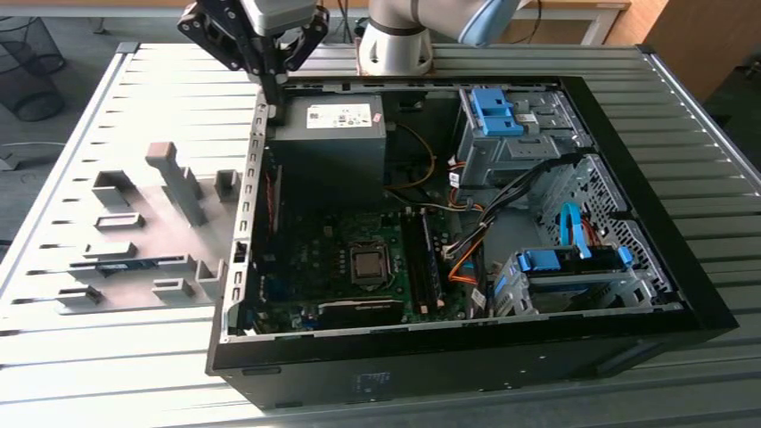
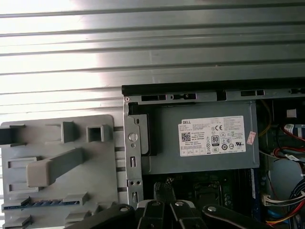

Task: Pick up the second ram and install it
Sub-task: 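Reach for the second ram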

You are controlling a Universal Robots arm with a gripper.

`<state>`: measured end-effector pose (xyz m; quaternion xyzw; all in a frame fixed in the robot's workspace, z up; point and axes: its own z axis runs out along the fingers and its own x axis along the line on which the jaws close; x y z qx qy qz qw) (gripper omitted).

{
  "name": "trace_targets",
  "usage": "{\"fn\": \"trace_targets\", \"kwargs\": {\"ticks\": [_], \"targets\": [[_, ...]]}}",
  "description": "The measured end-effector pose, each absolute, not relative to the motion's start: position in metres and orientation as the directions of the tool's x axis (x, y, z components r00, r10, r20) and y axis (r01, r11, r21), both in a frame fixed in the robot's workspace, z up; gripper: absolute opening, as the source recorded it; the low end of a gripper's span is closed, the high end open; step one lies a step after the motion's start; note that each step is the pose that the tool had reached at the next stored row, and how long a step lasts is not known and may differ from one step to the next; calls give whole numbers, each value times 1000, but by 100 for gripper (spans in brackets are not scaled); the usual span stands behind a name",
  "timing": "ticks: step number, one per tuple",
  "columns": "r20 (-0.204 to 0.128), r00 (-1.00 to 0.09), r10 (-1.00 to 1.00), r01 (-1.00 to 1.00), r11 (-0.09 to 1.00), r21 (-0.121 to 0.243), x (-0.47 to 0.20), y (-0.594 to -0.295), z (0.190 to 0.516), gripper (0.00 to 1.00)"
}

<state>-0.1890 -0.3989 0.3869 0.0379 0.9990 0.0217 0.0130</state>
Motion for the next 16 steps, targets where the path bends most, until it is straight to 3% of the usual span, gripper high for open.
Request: {"fn": "trace_targets", "kwargs": {"ticks": [16], "targets": [[-24, -997, 76, 75, 996, 44, -198, -399, 385, 10]]}}
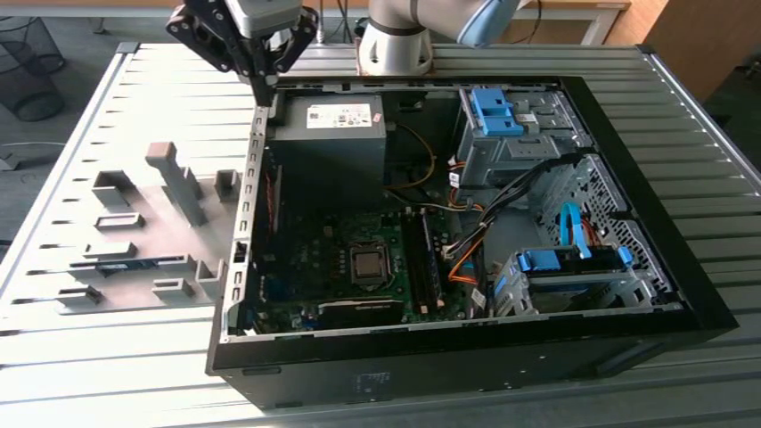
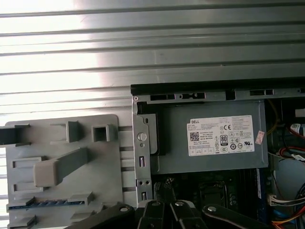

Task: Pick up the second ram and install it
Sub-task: 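Reach for the second ram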

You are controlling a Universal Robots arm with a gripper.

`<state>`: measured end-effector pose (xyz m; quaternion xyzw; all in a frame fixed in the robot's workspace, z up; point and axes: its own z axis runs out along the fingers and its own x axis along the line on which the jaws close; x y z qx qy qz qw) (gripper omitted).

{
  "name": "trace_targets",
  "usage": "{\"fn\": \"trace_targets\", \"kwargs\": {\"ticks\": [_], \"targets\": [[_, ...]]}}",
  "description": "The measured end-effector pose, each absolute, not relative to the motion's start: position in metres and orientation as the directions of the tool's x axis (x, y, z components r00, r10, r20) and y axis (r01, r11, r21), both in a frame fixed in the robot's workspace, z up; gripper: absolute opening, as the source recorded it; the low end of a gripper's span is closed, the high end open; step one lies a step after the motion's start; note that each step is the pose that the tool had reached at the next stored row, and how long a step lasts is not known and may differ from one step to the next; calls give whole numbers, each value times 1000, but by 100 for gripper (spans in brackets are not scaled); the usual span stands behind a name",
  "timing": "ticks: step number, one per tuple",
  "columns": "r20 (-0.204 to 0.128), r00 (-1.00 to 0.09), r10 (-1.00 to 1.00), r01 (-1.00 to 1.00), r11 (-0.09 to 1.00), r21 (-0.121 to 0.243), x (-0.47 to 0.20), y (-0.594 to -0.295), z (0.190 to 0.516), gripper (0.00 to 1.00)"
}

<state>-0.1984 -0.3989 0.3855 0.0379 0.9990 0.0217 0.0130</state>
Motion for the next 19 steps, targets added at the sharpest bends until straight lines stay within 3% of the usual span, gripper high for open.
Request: {"fn": "trace_targets", "kwargs": {"ticks": [19], "targets": [[-24, -997, 76, 75, 996, 44, -207, -399, 384, 10]]}}
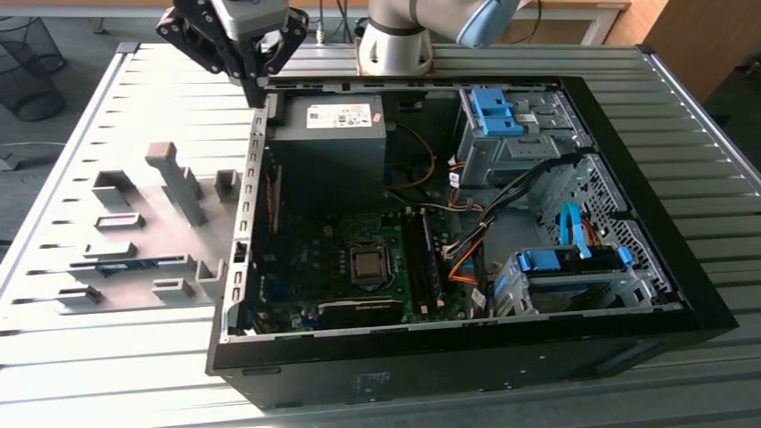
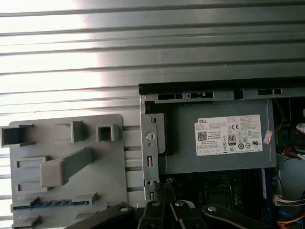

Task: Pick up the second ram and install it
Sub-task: 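Reach for the second ram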

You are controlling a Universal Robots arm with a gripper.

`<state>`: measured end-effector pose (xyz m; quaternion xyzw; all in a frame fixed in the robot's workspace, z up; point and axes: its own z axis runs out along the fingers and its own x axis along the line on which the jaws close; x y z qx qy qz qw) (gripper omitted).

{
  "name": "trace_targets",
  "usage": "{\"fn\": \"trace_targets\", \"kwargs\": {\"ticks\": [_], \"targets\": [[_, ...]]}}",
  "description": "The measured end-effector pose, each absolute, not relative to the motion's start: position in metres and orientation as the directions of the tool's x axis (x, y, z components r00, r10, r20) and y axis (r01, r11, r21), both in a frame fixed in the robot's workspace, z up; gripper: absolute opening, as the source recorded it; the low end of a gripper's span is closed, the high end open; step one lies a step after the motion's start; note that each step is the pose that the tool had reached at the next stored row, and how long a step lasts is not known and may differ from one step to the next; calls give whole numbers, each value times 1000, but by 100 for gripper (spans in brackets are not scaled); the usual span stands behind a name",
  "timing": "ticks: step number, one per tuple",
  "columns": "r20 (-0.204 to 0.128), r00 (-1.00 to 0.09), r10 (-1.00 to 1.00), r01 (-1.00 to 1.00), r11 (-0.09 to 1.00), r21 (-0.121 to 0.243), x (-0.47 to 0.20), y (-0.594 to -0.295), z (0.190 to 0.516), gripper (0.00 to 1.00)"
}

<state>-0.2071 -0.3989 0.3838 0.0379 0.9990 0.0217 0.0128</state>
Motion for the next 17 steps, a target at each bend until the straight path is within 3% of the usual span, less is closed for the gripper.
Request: {"fn": "trace_targets", "kwargs": {"ticks": [17], "targets": [[-24, -997, 76, 75, 996, 44, -216, -399, 382, 10]]}}
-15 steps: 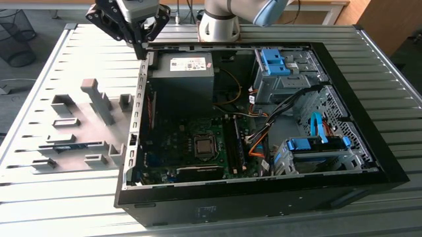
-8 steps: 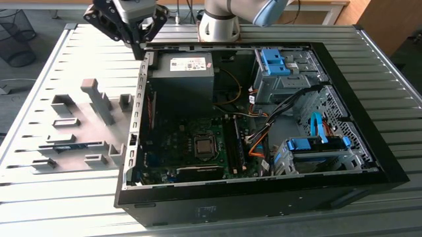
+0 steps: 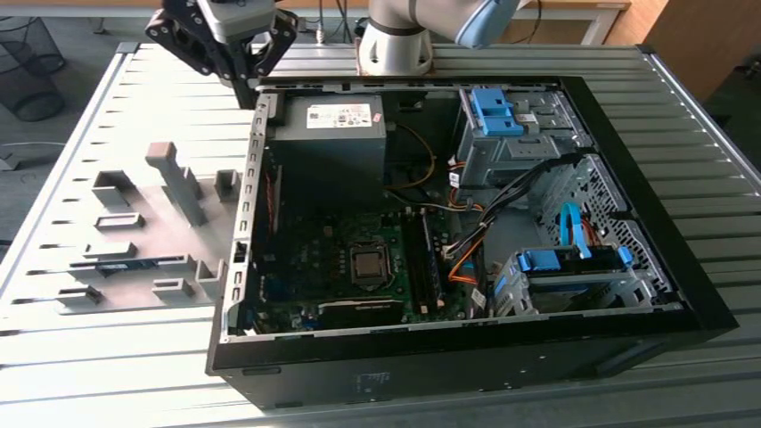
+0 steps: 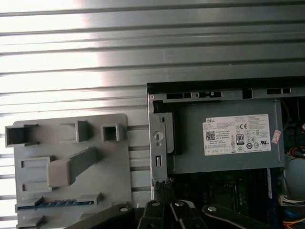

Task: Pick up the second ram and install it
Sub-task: 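Reach for the second ram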

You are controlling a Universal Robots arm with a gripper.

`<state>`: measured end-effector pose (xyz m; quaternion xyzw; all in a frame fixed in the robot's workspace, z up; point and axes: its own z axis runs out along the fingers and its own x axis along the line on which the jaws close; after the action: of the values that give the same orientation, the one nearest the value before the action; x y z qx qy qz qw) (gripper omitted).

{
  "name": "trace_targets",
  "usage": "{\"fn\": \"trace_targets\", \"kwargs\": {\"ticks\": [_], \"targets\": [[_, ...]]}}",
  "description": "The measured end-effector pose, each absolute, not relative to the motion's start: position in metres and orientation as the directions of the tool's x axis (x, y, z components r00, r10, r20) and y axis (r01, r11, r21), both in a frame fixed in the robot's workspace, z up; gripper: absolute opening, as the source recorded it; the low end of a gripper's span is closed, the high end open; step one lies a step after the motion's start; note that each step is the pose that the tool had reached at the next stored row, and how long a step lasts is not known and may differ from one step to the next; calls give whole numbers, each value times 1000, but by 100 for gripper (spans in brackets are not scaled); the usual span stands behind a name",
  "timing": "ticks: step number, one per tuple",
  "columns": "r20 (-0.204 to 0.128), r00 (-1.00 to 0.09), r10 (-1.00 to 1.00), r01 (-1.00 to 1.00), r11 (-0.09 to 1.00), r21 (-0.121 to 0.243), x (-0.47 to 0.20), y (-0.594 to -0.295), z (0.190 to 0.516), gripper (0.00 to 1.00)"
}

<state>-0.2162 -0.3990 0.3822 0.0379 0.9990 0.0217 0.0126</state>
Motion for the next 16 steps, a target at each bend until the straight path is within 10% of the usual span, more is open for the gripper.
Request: {"fn": "trace_targets", "kwargs": {"ticks": [16], "targets": [[-24, -997, 76, 75, 996, 44, -241, -399, 381, 10]]}}
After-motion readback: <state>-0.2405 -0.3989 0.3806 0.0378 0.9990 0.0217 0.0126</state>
